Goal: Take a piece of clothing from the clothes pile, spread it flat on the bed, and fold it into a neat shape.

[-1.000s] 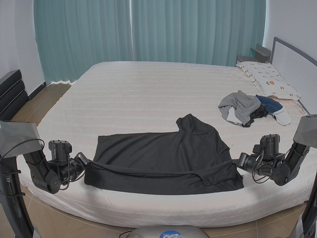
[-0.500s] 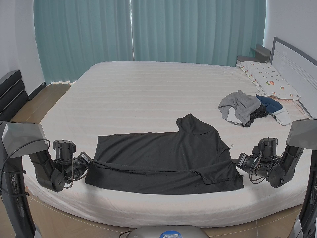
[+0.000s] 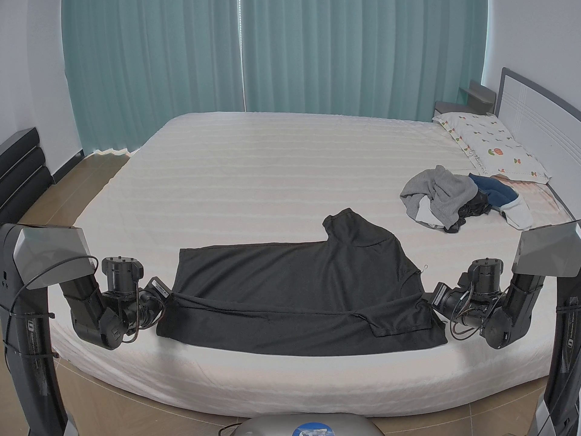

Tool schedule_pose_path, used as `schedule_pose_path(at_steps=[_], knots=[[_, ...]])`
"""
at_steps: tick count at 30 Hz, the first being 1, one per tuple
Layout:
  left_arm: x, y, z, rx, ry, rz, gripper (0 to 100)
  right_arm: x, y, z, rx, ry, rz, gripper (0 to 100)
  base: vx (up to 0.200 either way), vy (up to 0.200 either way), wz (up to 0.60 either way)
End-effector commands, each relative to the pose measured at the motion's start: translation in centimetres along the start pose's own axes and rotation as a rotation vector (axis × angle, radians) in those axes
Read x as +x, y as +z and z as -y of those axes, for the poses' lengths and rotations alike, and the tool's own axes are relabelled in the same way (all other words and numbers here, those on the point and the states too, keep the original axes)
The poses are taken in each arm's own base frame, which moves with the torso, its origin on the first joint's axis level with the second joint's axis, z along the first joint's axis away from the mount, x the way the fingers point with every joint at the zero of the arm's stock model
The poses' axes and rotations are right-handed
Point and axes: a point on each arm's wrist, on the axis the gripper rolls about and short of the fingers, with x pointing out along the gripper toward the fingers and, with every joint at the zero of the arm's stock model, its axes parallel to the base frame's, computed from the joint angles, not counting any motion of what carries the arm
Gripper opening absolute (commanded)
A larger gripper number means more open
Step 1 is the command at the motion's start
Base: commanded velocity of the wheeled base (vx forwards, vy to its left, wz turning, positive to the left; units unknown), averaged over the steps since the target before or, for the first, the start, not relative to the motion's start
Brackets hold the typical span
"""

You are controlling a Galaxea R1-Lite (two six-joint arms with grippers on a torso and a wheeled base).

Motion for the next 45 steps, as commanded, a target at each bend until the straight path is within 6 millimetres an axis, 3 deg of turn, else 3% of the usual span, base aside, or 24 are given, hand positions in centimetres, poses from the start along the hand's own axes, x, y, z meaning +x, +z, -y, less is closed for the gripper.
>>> schedule_pose_path(at_steps=[1,8,14,22,25,29,33,45], knots=[[0.1,-0.1,-0.1,0.000,0.002,-0.003,100,0.4,-0.6,0.4,0.000,-0.004,-0.012,100,0.000,0.000,0.00],[0.1,0.0,0.0,-0.014,-0.005,0.004,100,0.0,0.3,0.0,0.009,0.032,0.049,100,0.000,0.000,0.00],[-0.4,0.3,0.1,-0.076,-0.010,0.010,100,-2.1,1.5,-1.5,0.042,0.061,0.089,100,0.000,0.000,0.00],[-2.6,1.8,0.6,-0.192,-0.069,-0.005,100,-6.4,-0.2,-2.4,0.093,0.053,0.023,100,0.000,0.000,0.00],[-3.7,1.7,0.2,-0.210,-0.096,-0.067,100,-7.8,-2.2,-3.2,0.169,0.054,-0.059,100,0.000,0.000,0.00],[-4.1,1.5,0.0,-0.211,-0.096,-0.087,100,-7.5,-4.1,-3.3,0.172,0.036,-0.134,100,0.000,0.000,0.00],[-4.4,1.0,-0.4,-0.212,-0.080,-0.101,100,-5.8,-5.9,-2.4,0.181,-0.018,-0.182,100,0.000,0.000,0.00],[-4.2,0.7,-0.5,-0.201,-0.073,-0.108,100,-3.1,-6.5,-2.9,0.200,-0.042,-0.130,100,0.000,0.000,0.00]])
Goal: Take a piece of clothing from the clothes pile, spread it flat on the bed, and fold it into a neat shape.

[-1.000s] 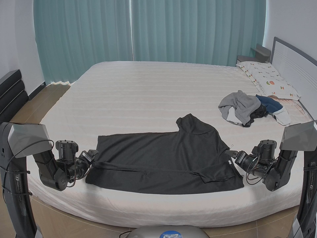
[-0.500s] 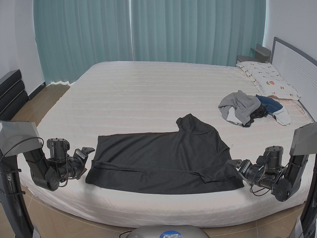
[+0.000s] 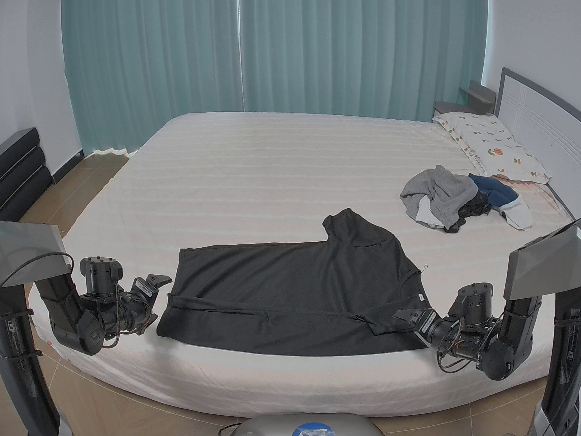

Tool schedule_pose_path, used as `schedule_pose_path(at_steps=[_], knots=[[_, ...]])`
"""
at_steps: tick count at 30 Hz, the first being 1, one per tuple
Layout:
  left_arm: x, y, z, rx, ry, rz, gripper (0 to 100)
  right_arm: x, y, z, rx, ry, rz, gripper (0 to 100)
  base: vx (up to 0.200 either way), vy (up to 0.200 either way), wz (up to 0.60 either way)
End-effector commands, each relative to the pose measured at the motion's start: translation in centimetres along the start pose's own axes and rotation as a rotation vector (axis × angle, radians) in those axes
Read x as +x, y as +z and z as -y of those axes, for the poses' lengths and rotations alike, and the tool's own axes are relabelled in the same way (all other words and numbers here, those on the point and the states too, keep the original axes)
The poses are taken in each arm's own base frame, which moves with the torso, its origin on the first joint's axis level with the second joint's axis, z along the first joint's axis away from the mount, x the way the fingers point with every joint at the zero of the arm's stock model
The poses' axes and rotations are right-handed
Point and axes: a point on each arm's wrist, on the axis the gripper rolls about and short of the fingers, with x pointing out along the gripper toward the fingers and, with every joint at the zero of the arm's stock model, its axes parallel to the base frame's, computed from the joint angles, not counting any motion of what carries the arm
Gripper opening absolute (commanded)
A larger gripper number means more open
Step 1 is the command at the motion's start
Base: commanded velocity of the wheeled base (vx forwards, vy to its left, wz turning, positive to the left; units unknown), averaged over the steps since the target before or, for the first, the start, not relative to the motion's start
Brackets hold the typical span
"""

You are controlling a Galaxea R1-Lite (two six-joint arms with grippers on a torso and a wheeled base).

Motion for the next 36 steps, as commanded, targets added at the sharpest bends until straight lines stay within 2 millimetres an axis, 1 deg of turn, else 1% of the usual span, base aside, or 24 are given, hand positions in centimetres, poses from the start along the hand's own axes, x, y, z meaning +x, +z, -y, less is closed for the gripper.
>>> schedule_pose_path(at_steps=[1,7,10,13,19,20,26,31,36], knots=[[0.0,-0.1,0.0,0.002,0.002,-0.002,100,1.0,-0.4,0.4,-0.001,-0.019,-0.001,100,0.000,0.000,0.00],[0.1,-0.1,-0.1,0.002,0.003,-0.003,100,1.5,-0.1,0.2,-0.001,-0.017,0.024,100,0.000,0.000,0.00],[0.0,-0.1,0.0,0.002,0.002,-0.002,100,1.7,-0.2,0.3,-0.003,-0.028,0.028,100,0.000,0.000,0.00],[0.0,-0.1,0.0,0.002,0.002,-0.002,100,2.1,-0.8,0.1,-0.016,-0.038,0.045,100,0.000,0.000,0.00],[0.0,-0.1,0.0,0.002,0.002,-0.002,100,2.7,-0.8,-0.1,-0.018,-0.041,0.065,100,0.000,0.000,0.00],[0.0,-0.1,0.0,0.002,0.002,-0.002,100,2.7,-0.8,-0.1,-0.018,-0.041,0.065,0,0.000,0.000,0.00],[0.0,-0.1,0.0,0.002,0.002,-0.002,100,2.1,-1.0,0.0,-0.020,-0.052,0.059,0,0.000,0.000,0.00],[0.0,-0.1,-0.1,0.002,0.003,-0.003,100,1.3,-0.6,-0.6,-0.020,-0.031,0.072,0,0.000,0.000,0.00],[0.0,-0.1,-0.1,0.002,0.003,-0.003,100,-0.1,-0.2,-1.4,-0.017,-0.004,0.087,0,0.000,0.000,0.00]])
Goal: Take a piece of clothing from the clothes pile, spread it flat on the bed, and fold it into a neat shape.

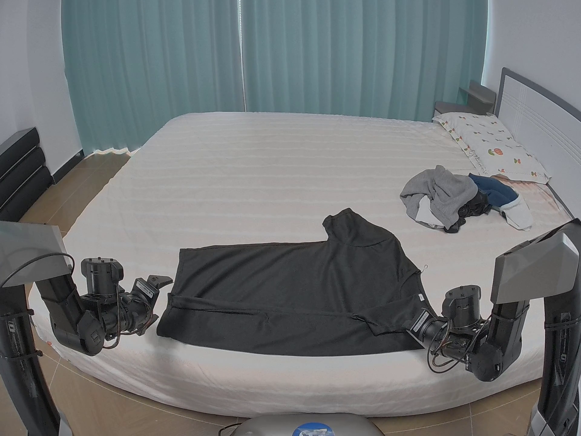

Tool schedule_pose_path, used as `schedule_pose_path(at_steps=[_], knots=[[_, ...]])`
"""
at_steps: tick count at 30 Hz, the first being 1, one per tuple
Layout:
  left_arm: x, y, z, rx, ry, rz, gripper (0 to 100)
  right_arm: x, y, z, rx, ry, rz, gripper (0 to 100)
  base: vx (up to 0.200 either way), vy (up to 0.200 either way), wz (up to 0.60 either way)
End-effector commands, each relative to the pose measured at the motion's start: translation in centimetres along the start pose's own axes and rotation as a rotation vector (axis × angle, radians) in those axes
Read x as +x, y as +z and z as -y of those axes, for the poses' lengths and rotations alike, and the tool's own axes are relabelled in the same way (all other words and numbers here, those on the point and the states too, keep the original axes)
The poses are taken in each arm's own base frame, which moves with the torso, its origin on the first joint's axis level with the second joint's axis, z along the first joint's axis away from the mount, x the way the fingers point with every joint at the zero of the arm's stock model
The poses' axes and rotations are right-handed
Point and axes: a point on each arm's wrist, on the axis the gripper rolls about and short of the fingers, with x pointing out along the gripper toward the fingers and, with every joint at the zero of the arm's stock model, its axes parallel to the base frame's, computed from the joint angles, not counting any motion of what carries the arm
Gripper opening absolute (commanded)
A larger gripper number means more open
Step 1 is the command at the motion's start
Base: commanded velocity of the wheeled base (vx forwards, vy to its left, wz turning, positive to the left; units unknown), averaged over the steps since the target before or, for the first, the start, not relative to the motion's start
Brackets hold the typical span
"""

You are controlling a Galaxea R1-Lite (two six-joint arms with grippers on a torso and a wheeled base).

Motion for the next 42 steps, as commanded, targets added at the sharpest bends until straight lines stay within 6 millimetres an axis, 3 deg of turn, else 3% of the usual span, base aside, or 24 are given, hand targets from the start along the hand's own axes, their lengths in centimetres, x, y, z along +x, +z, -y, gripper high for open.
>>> schedule_pose_path(at_steps=[1,5,13,14,24,42], knots=[[0.0,0.0,0.0,0.000,0.001,-0.001,100,-1.5,0.5,-0.9,0.014,0.031,0.016,0,0.000,0.000,0.00],[0.0,0.0,-0.1,-0.001,0.002,-0.001,100,-2.3,0.1,-1.1,0.027,0.036,-0.004,0,0.000,0.000,0.00],[0.0,-0.1,-0.1,0.002,0.006,-0.005,100,-0.7,-0.2,-0.3,0.023,0.014,-0.013,0,0.000,0.000,0.00],[0.0,-0.1,-0.1,0.002,0.006,-0.005,100,-0.4,-0.3,-0.1,0.022,0.005,-0.016,100,0.000,0.000,0.00],[0.0,-0.1,-0.1,0.003,0.006,-0.003,100,1.6,0.1,0.7,0.038,-0.019,0.004,100,0.000,0.000,0.00],[0.0,-0.2,-0.2,0.005,0.010,0.000,100,2.7,-0.1,0.6,0.022,-0.010,0.010,100,0.000,0.000,0.00]])
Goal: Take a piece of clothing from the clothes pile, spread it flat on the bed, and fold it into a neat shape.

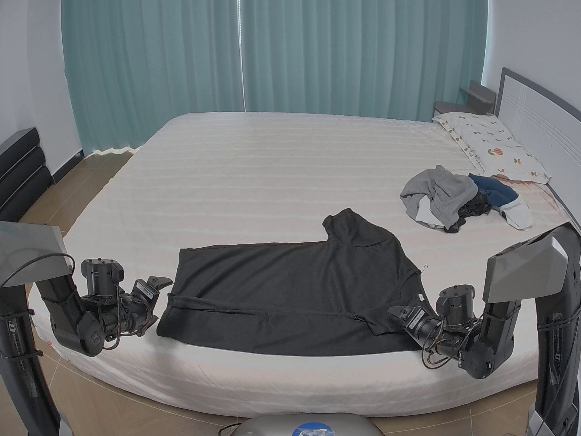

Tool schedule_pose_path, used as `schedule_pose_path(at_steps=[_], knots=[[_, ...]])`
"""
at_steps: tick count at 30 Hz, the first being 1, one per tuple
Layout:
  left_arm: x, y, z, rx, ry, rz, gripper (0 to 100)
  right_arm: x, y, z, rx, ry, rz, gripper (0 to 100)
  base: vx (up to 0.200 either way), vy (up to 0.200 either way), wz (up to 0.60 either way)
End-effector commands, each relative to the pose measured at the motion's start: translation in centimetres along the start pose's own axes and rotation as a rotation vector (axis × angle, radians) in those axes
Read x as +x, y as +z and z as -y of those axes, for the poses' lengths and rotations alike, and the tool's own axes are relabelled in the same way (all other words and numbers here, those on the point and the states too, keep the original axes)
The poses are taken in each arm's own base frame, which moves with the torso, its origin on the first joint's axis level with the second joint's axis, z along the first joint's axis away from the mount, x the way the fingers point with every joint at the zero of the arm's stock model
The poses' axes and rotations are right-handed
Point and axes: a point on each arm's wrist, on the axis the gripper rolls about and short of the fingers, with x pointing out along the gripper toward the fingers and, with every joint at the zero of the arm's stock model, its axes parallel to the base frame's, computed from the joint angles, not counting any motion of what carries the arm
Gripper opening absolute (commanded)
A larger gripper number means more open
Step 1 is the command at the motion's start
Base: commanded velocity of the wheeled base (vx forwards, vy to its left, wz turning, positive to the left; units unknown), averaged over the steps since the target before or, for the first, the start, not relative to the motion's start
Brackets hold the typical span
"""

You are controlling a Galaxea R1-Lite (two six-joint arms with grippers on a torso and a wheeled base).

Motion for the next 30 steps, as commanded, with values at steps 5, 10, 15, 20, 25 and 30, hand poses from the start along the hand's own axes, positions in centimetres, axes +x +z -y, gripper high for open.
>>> schedule_pose_path(at_steps=[5,10,15,20,25,30], knots=[[0.1,-0.1,0.0,0.001,0.003,-0.003,100,0.7,-0.5,0.2,-0.015,-0.025,0.022,0,0.000,0.000,0.00],[0.1,-0.2,0.0,0.002,0.001,-0.003,100,0.6,-0.7,0.1,-0.021,-0.032,0.034,0,0.000,0.000,0.00],[0.1,-0.2,0.0,0.002,0.001,-0.003,100,0.3,-0.6,0.1,-0.019,-0.032,0.034,0,0.000,0.000,0.00],[0.1,-0.2,0.0,0.002,0.004,-0.005,100,0.0,-0.5,-0.1,-0.016,-0.025,0.037,0,0.000,0.000,0.00],[0.1,-0.2,0.0,0.002,0.001,-0.003,100,-1.4,-0.2,-0.9,-0.016,-0.003,0.038,0,0.000,0.000,0.00],[0.1,-0.2,0.0,0.002,0.002,-0.004,100,-3.3,-0.8,-1.7,-0.035,0.019,0.016,0,0.000,0.000,0.00]])
